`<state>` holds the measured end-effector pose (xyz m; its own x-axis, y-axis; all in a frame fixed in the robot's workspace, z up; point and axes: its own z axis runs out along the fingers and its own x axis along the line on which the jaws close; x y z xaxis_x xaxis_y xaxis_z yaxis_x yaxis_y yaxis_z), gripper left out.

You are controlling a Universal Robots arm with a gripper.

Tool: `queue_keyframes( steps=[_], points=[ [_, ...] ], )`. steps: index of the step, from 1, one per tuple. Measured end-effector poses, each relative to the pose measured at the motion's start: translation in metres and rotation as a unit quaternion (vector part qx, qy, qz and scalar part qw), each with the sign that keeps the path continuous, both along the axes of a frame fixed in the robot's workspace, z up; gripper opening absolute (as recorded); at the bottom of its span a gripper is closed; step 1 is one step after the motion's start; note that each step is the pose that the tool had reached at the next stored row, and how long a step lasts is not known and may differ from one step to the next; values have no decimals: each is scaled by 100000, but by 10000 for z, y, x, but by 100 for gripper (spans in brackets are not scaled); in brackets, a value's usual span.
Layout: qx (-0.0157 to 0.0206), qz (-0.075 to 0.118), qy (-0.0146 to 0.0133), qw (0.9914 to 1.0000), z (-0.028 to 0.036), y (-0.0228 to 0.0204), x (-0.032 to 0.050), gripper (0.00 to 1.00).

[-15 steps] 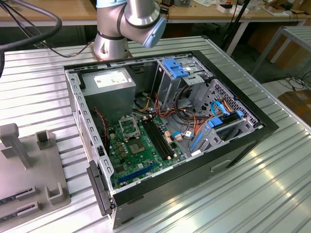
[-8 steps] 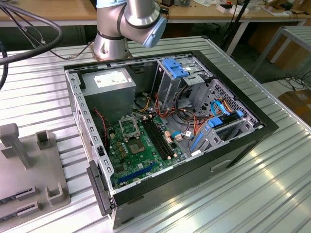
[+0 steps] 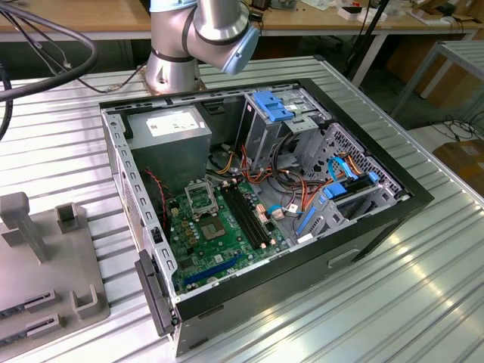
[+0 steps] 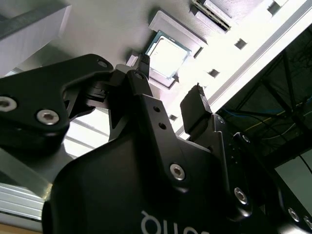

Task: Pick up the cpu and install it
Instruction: 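Pick up the cpu and move it towards the insertion slot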

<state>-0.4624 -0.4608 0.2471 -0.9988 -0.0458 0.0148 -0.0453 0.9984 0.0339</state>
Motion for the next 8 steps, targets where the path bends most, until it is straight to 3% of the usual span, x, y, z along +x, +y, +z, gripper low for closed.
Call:
queue_keyframes(
  steps=[8],
  points=[
    [9, -9, -14, 100000, -21, 0, 0, 53]
  ],
)
